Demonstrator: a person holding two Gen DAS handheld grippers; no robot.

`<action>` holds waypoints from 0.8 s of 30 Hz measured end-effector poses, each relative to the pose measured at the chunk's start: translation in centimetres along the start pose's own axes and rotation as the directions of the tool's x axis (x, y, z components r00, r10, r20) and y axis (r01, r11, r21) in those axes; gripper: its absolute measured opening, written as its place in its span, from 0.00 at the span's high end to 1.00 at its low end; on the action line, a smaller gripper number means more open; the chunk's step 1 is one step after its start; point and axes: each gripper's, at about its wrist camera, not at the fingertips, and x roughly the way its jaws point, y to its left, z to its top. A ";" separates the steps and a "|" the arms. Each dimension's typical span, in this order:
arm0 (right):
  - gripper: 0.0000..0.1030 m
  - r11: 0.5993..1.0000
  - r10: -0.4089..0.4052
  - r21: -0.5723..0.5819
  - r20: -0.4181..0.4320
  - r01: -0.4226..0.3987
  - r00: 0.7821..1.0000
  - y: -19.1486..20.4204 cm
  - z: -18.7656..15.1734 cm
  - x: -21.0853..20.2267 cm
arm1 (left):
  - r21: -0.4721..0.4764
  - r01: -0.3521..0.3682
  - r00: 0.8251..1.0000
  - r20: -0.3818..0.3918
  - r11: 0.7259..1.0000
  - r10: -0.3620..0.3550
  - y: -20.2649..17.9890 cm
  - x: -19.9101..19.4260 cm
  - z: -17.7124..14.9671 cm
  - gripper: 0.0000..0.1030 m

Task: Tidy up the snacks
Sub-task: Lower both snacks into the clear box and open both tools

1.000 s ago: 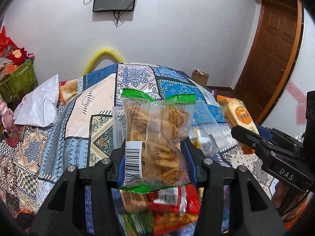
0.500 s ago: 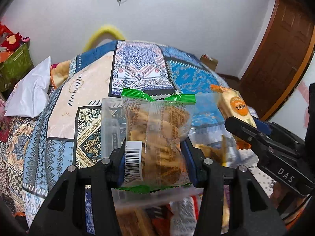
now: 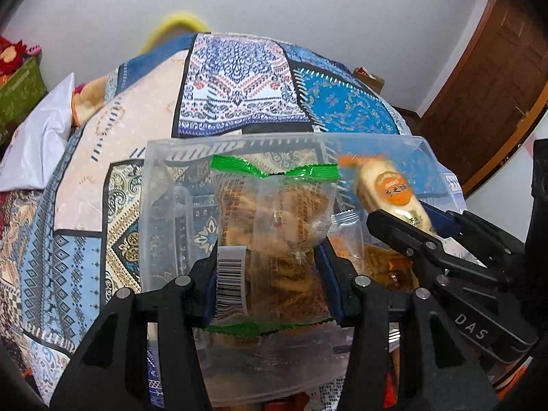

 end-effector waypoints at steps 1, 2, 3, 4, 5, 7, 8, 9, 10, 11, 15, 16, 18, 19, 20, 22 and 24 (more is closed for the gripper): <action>0.61 1.000 -0.001 0.000 -0.005 0.001 1.000 0.0 0.1 0.2 | -0.005 -0.003 1.000 0.001 1.000 0.003 0.1 0.0 -0.1 0.53; 0.61 1.000 -0.001 -0.002 -0.009 0.001 1.000 0.0 0.1 0.4 | 0.001 -0.010 1.000 0.005 1.000 0.010 0.1 0.1 0.0 0.53; 0.61 1.000 -0.004 -0.005 -0.009 0.004 1.000 0.1 0.0 0.4 | 0.008 -0.020 1.000 0.002 1.000 0.020 0.1 0.1 -0.1 0.52; 0.61 1.000 -0.009 -0.008 -0.006 0.009 1.000 0.2 0.0 0.5 | 0.010 -0.023 1.000 -0.001 1.000 0.023 0.1 0.1 -0.1 0.52; 0.61 1.000 -0.015 -0.011 -0.002 0.015 1.000 0.2 -0.1 0.4 | 0.011 -0.020 1.000 -0.004 1.000 0.020 0.1 0.1 -0.2 0.52; 0.61 1.000 -0.020 -0.008 -0.004 0.020 1.000 0.3 -0.1 0.2 | 0.009 -0.013 1.000 -0.003 1.000 0.013 0.1 -0.2 -0.3 0.48; 0.61 1.000 -0.014 -0.007 -0.008 0.014 1.000 0.3 -0.1 0.1 | 0.008 -0.009 1.000 0.003 1.000 0.009 0.1 -0.5 -0.3 0.47; 0.61 1.000 -0.008 -0.004 -0.011 0.008 1.000 0.3 -0.1 0.0 | 0.006 -0.006 1.000 0.011 1.000 0.006 0.1 -0.7 -0.3 0.44; 0.60 1.000 -0.003 -0.001 -0.014 0.003 1.000 0.2 -0.1 -0.3 | 0.005 -0.004 1.000 0.025 1.000 0.004 0.0 -1.2 -0.3 0.40; 0.59 1.000 -0.001 0.000 -0.013 0.001 1.000 0.2 -0.1 -0.6 | 0.006 -0.005 0.999 0.035 1.000 0.005 0.0 -1.6 -0.3 0.39; 0.51 1.000 0.004 0.005 0.006 -0.004 1.000 0.2 0.0 -2.4 | 0.023 -0.007 0.998 0.059 1.000 0.006 -0.5 -3.2 -0.3 0.37; 0.50 1.000 0.003 0.006 0.018 -0.003 1.000 0.2 0.0 -3.0 | 0.024 -0.010 0.998 0.063 1.000 0.008 -0.5 -3.7 -0.3 0.37; 0.45 1.000 -0.004 0.005 0.038 0.004 0.999 0.2 0.1 -4.0 | 0.029 -0.009 0.997 0.079 1.000 0.007 -0.7 -4.9 -0.5 0.37; 0.45 1.000 -0.009 0.005 0.052 0.009 0.999 0.2 0.1 -4.9 | 0.034 -0.010 0.996 0.088 0.999 0.007 -0.7 -5.7 -0.7 0.37; 0.44 1.000 -0.012 0.006 0.060 0.012 0.998 0.3 0.1 -5.4 | 0.039 -0.012 0.995 0.097 0.999 0.008 -0.8 -6.3 -0.9 0.37; 0.44 1.000 -0.013 0.007 0.080 0.012 0.997 0.4 0.0 -6.7 | 0.051 -0.017 0.993 0.116 0.999 0.010 -1.0 -7.7 -1.3 0.37; 0.43 1.000 -0.014 0.004 0.092 0.014 0.996 0.6 -0.2 -7.7 | 0.065 -0.026 0.991 0.132 0.998 0.017 -1.1 -9.2 -1.8 0.37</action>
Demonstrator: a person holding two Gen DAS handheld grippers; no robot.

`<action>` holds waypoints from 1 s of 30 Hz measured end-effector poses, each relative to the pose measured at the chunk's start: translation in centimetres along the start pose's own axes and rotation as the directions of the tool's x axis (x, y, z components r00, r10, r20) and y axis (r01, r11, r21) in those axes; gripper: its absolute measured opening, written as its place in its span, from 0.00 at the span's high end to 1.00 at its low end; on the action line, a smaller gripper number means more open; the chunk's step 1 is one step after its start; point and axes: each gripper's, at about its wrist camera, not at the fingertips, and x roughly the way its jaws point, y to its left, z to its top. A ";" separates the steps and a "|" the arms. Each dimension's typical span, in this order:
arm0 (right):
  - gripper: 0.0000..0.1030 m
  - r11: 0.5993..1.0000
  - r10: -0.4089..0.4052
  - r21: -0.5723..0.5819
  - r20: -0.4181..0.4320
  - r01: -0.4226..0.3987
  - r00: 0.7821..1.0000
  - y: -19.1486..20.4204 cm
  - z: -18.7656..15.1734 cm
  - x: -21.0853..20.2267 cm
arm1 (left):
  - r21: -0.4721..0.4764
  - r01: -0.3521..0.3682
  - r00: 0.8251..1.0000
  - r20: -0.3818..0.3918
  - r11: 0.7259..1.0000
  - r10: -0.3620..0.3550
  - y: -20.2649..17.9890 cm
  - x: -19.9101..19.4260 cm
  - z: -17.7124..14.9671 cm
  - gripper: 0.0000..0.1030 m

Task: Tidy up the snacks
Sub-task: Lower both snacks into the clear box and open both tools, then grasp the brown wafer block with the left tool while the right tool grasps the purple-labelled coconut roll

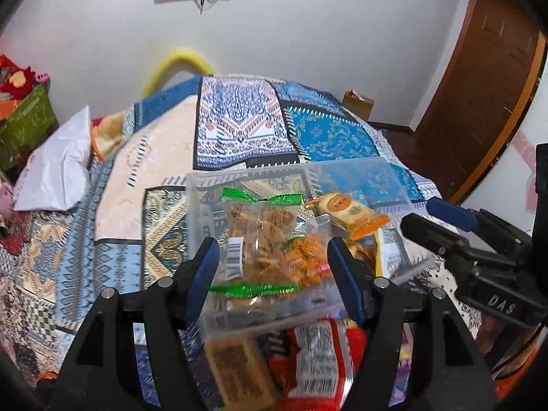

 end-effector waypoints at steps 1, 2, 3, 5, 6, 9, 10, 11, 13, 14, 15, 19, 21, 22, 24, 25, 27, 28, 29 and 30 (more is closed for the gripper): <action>0.43 1.000 -0.004 -0.005 0.009 0.004 1.000 0.2 -0.1 -0.7 | 0.005 -0.001 1.000 0.005 1.000 0.001 0.0 -0.7 -0.2 0.36; 0.43 1.000 -0.009 -0.010 0.015 0.010 1.000 0.3 -0.3 -1.2 | 0.008 0.000 1.000 0.009 1.000 0.000 0.0 -1.4 -0.4 0.36; 0.43 1.000 -0.013 -0.013 0.019 0.013 1.000 0.4 -0.4 -1.6 | 0.010 0.001 1.000 0.011 1.000 -0.001 0.0 -2.0 -0.7 0.35; 0.43 1.000 -0.014 -0.018 0.025 0.015 1.000 0.8 -0.8 -2.4 | 0.017 -0.005 1.000 0.015 1.000 0.004 0.0 -3.1 -1.3 0.33; 0.43 1.000 -0.018 -0.022 0.025 0.019 1.000 1.0 -1.1 -2.7 | 0.021 -0.008 1.000 0.015 1.000 0.007 0.0 -3.5 -1.6 0.33; 0.41 0.999 -0.022 -0.023 0.018 0.023 1.000 1.2 -2.1 -3.1 | 0.035 -0.019 1.000 0.006 0.999 0.019 0.2 -4.4 -2.9 0.33; 0.40 1.000 -0.016 -0.016 0.010 0.016 1.000 1.3 -2.7 -3.1 | 0.036 -0.020 1.000 -0.002 0.999 0.020 0.3 -4.5 -3.4 0.33; 0.40 1.000 -0.010 -0.011 0.002 0.011 1.000 1.3 -3.1 -3.0 | 0.037 -0.020 1.000 -0.011 0.999 0.021 0.4 -4.5 -3.9 0.33; 0.39 1.000 -0.018 -0.016 -0.016 0.018 1.000 1.4 -4.2 -2.7 | 0.044 -0.025 0.999 -0.032 0.999 0.027 0.6 -4.3 -5.1 0.33; 0.39 0.999 -0.031 -0.027 -0.024 0.031 0.999 1.5 -4.7 -2.5 | 0.048 -0.031 0.999 -0.040 0.998 0.033 0.7 -4.2 -5.6 0.33; 0.38 0.998 -0.043 -0.039 -0.037 0.042 0.998 1.6 -5.3 -2.0 | 0.050 -0.036 0.998 -0.049 0.998 0.038 0.8 -4.1 -6.2 0.33; 0.38 0.998 -0.056 -0.045 -0.110 0.051 0.992 1.3 -7.2 -0.2 | 0.058 -0.054 0.994 -0.096 0.997 0.060 1.6 -3.0 -8.5 0.33; 0.38 0.997 -0.068 -0.048 -0.139 0.062 0.988 1.3 -7.9 0.7 | 0.058 -0.059 0.992 -0.112 0.997 0.065 1.9 -2.4 -9.2 0.33; 0.37 0.998 -0.061 -0.040 -0.155 0.055 0.986 1.2 -8.2 1.3 | 0.054 -0.058 0.990 -0.122 0.997 0.064 2.1 -2.1 -9.4 0.33; 0.38 0.999 -0.043 -0.030 -0.176 0.039 0.983 1.1 -8.5 2.0 | 0.041 -0.050 0.989 -0.136 0.998 0.055 2.4 -1.4 -9.8 0.33; 0.38 0.999 -0.043 -0.032 -0.180 0.038 0.983 1.1 -8.8 2.0 | 0.036 -0.045 0.989 -0.139 0.998 0.050 2.4 -1.2 -9.8 0.33; 0.37 0.998 -0.048 -0.036 -0.184 0.042 0.982 0.8 -9.1 2.2 | 0.032 -0.038 0.989 -0.139 0.999 0.042 2.4 -0.8 -9.9 0.33; 0.37 0.998 -0.052 -0.037 -0.189 0.046 0.981 0.7 -9.3 2.1 | 0.033 -0.038 0.990 -0.138 0.999 0.042 2.4 -0.6 -9.8 0.33; 0.37 0.998 -0.053 -0.034 -0.198 0.048 0.979 0.4 -9.6 2.1 | 0.031 -0.036 0.990 -0.136 0.999 0.040 2.3 -0.4 -9.8 0.33; 0.37 0.998 -0.053 -0.029 -0.203 0.048 0.978 0.2 -9.8 1.9 | 0.029 -0.036 0.990 -0.134 0.999 0.040 2.2 -0.3 -9.8 0.33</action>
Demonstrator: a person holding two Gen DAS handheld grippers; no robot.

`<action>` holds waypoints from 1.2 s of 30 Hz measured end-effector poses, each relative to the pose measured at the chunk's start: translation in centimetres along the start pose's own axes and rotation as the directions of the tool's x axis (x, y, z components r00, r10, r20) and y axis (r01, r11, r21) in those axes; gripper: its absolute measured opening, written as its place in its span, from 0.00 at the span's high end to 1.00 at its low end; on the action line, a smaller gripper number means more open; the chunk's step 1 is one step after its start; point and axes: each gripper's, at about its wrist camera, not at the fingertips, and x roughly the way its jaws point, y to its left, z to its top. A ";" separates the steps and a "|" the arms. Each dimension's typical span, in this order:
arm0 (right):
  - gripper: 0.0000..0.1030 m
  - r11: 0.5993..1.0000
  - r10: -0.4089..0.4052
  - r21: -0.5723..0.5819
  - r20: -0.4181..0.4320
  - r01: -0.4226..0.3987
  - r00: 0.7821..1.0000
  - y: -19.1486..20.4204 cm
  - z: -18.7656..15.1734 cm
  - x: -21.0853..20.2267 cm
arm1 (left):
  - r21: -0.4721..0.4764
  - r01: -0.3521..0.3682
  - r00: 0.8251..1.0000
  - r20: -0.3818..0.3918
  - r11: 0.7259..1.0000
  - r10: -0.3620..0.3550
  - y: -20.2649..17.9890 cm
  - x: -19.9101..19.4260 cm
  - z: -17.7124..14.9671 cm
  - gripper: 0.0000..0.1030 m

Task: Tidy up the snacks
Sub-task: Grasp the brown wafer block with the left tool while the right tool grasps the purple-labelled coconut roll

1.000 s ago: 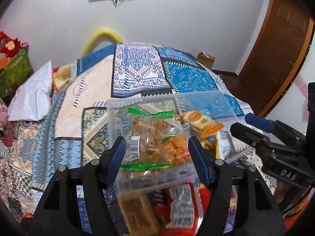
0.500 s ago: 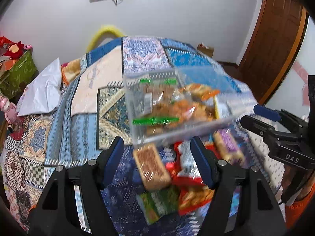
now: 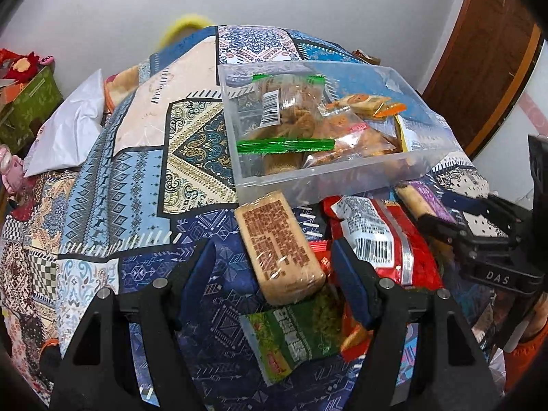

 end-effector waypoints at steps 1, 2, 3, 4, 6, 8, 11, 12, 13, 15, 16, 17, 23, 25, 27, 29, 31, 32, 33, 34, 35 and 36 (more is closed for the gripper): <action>0.37 1.000 -0.003 0.007 -0.007 0.003 1.000 -0.4 -0.4 0.0 | -0.003 -0.004 1.000 0.003 1.000 0.004 0.0 0.1 0.0 0.33; 0.37 1.000 -0.008 0.015 -0.016 0.009 1.000 -0.9 -0.7 -0.1 | -0.005 -0.006 1.000 0.005 1.000 0.006 -0.1 0.4 0.1 0.33; 0.37 1.000 -0.011 0.022 -0.020 0.012 1.000 -1.3 -1.0 -0.1 | -0.008 -0.006 1.000 0.006 1.000 0.006 -0.1 0.5 0.2 0.33; 0.37 0.999 -0.005 0.035 -0.024 0.006 1.000 -1.9 -1.3 -0.2 | -0.014 -0.006 1.000 0.006 1.000 0.006 -0.1 0.7 0.1 0.33; 0.37 0.997 0.024 0.071 -0.028 -0.022 0.999 -2.9 -1.7 -0.4 | -0.030 -0.008 1.000 0.002 1.000 0.009 0.1 1.2 0.1 0.33; 0.37 0.995 0.042 0.088 -0.030 -0.040 0.999 -3.3 -1.8 -0.5 | -0.047 -0.011 1.000 -0.003 0.999 0.011 0.3 1.7 0.1 0.36; 0.37 0.997 0.043 0.073 -0.033 -0.040 0.999 -2.8 -1.9 -0.4 | -0.071 0.000 1.000 -0.015 0.998 -0.001 0.5 2.4 0.0 0.44; 0.38 0.997 0.036 0.063 -0.032 -0.034 0.999 -2.5 -1.8 -0.3 | -0.078 0.004 1.000 -0.015 0.997 -0.005 0.5 2.6 0.0 0.47; 0.38 0.999 0.023 0.046 -0.039 -0.022 0.999 -2.1 -1.7 -0.1 | -0.080 0.009 1.000 -0.014 0.997 -0.010 0.4 2.7 0.0 0.51; 0.38 1.000 0.007 0.014 -0.050 -0.007 0.999 -1.5 -1.6 0.5 | -0.067 0.003 1.000 -0.006 0.998 -0.003 0.1 2.8 -0.1 0.54; 0.38 1.000 -0.003 -0.006 -0.053 0.003 0.999 -1.1 -1.6 0.7 | -0.054 -0.010 1.000 0.001 0.999 0.010 -0.2 2.8 -0.1 0.55; 0.41 1.000 -0.015 -0.025 -0.054 0.014 0.998 -0.7 -1.7 0.9 | -0.041 -0.017 1.000 0.007 0.999 0.017 -0.4 2.8 -0.2 0.56; 0.59 1.000 -0.005 -0.020 -0.045 0.004 0.999 -0.8 -2.1 0.4 | -0.018 -0.022 1.000 0.008 1.000 0.022 -0.5 1.9 -0.7 0.64; 0.59 1.000 -0.001 -0.007 -0.036 0.001 0.999 -1.0 -2.4 -0.2 | -0.018 -0.031 0.999 0.010 0.999 0.031 -0.3 1.4 -0.9 0.64; 0.59 1.000 0.001 0.004 -0.028 0.000 1.000 -1.3 -2.4 -0.8 | -0.024 -0.031 0.999 0.019 0.999 0.031 -0.2 0.7 -1.1 0.64; 0.59 1.000 0.000 0.007 -0.013 0.000 1.000 -1.4 -2.6 -1.7 | -0.029 -0.029 0.999 0.035 0.999 0.030 -0.1 -0.1 -1.1 0.65; 0.59 1.000 -0.007 0.010 0.006 0.007 1.000 -1.4 -2.6 -2.4 | -0.036 -0.025 0.998 0.048 0.999 0.027 0.0 -0.8 -1.1 0.65; 0.59 1.000 -0.009 0.013 0.015 0.009 1.000 -1.6 -2.6 -2.8 | -0.040 -0.021 0.998 0.057 0.999 0.023 0.0 -1.3 -1.0 0.65; 0.59 1.000 -0.010 0.014 0.022 0.009 1.000 -1.7 -2.4 -3.0 | -0.042 -0.019 0.998 0.064 0.999 0.022 -0.1 -1.7 -1.0 0.65; 0.59 1.000 -0.010 0.016 0.030 0.010 0.999 -1.8 -2.3 -3.4 | -0.041 -0.018 0.997 0.074 0.999 0.021 -0.1 -2.1 -0.9 0.65; 0.59 1.000 -0.012 0.018 0.042 0.011 0.999 -1.9 -2.2 -3.8 | -0.039 -0.017 0.996 0.087 0.999 0.021 -0.3 -2.6 -0.8 0.65; 0.59 1.000 -0.011 0.020 0.051 0.010 0.999 -2.0 -2.0 -4.1 | -0.037 -0.016 0.995 0.097 0.999 0.020 -0.4 -3.0 -0.7 0.65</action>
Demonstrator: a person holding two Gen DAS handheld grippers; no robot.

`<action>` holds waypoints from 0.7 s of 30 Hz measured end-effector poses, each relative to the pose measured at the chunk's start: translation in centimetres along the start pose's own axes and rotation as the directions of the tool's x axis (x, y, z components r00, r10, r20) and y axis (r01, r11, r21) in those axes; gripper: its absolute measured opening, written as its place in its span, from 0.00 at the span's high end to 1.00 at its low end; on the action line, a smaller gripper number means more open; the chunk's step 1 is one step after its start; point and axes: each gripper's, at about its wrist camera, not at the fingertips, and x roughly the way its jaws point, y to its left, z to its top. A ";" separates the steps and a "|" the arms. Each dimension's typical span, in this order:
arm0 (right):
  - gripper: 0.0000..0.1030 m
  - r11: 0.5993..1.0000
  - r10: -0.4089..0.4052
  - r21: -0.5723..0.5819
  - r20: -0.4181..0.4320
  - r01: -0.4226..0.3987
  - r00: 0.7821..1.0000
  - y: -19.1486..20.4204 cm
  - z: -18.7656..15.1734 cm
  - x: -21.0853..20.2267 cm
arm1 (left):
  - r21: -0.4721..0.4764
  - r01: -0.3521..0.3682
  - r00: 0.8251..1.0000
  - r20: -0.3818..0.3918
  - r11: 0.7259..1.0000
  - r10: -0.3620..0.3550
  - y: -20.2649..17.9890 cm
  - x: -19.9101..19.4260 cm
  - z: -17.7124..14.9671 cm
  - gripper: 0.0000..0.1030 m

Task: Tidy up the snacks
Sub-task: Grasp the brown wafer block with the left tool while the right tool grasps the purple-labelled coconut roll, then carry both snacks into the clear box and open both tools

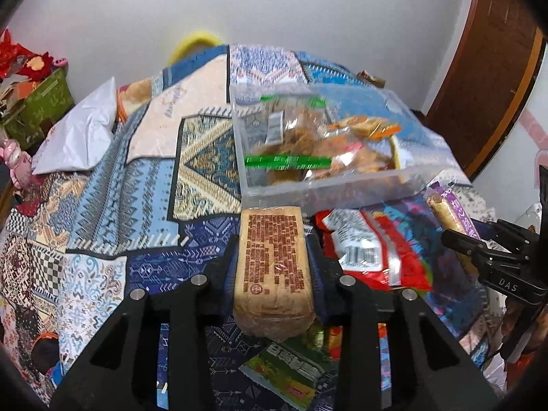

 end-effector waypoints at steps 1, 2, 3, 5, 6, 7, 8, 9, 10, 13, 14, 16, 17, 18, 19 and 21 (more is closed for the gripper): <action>0.59 1.000 0.001 0.004 0.012 -0.001 1.000 -0.2 0.3 -0.4 | 0.001 0.001 1.000 0.010 1.000 -0.001 -0.1 -0.4 0.1 0.65; 0.59 1.000 0.000 0.007 0.020 0.000 1.000 -0.3 0.6 -0.6 | 0.002 0.005 1.000 0.019 1.000 -0.005 -0.2 -0.8 0.3 0.65; 0.59 1.000 0.002 0.011 0.031 -0.002 1.000 -0.5 0.8 -1.0 | 0.003 0.008 1.000 0.028 1.000 -0.008 -0.3 -1.2 0.5 0.65; 0.59 1.000 0.002 0.015 0.051 -0.002 0.999 -0.5 1.2 -1.4 | 0.012 0.011 0.999 0.052 1.000 -0.012 -0.7 -2.0 1.1 0.65; 0.59 1.000 0.002 0.013 0.057 -0.003 0.998 -0.4 1.3 -1.5 | 0.020 0.011 0.998 0.064 1.000 -0.012 -0.9 -2.3 1.3 0.65; 0.59 1.000 0.002 0.011 0.070 -0.002 0.998 -0.3 1.6 -1.8 | 0.025 0.011 0.997 0.076 1.000 -0.013 -1.1 -2.6 1.6 0.65; 0.59 1.000 0.000 0.010 0.080 -0.001 0.997 -0.3 1.8 -2.0 | 0.028 0.014 0.996 0.084 1.000 -0.016 -1.2 -2.8 1.9 0.65; 0.59 1.000 -0.003 0.007 0.088 0.002 0.996 -0.3 2.0 -2.1 | 0.030 0.019 0.996 0.091 0.999 -0.021 -1.4 -3.0 2.1 0.65; 0.59 1.000 -0.006 0.004 0.100 0.006 0.995 -0.3 2.3 -2.3 | 0.031 0.022 0.995 0.097 0.999 -0.025 -1.5 -3.1 2.4 0.65; 0.59 1.000 -0.007 0.006 0.119 0.007 0.993 -0.4 3.3 -2.3 | 0.038 0.030 0.993 0.111 0.999 -0.034 -2.2 -3.2 3.4 0.65; 0.59 1.000 -0.007 0.008 0.124 0.006 0.992 -0.5 3.6 -2.2 | 0.041 0.032 0.993 0.115 0.999 -0.037 -2.5 -3.1 3.8 0.65; 0.59 1.000 -0.002 0.013 0.139 0.000 0.990 -0.6 4.5 -2.1 | 0.047 0.041 0.991 0.126 0.998 -0.047 -3.1 -2.9 4.6 0.65; 0.59 1.000 0.000 0.014 0.144 -0.002 0.990 -0.7 4.8 -2.0 | 0.049 0.046 0.990 0.130 0.998 -0.052 -3.4 -2.7 5.0 0.65; 0.59 1.000 0.002 0.016 0.149 -0.005 0.989 -0.7 5.1 -1.9 | 0.052 0.051 0.989 0.134 0.997 -0.058 -3.7 -2.6 5.4 0.65; 0.59 1.000 0.006 0.019 0.156 -0.009 0.988 -0.7 5.5 -1.7 | 0.056 0.056 0.988 0.139 0.997 -0.064 -4.0 -2.4 5.8 0.65; 0.59 1.000 0.010 0.025 0.163 -0.014 0.987 -0.8 6.3 -1.3 | 0.062 0.065 0.986 0.148 0.996 -0.074 -4.7 -1.9 6.6 0.65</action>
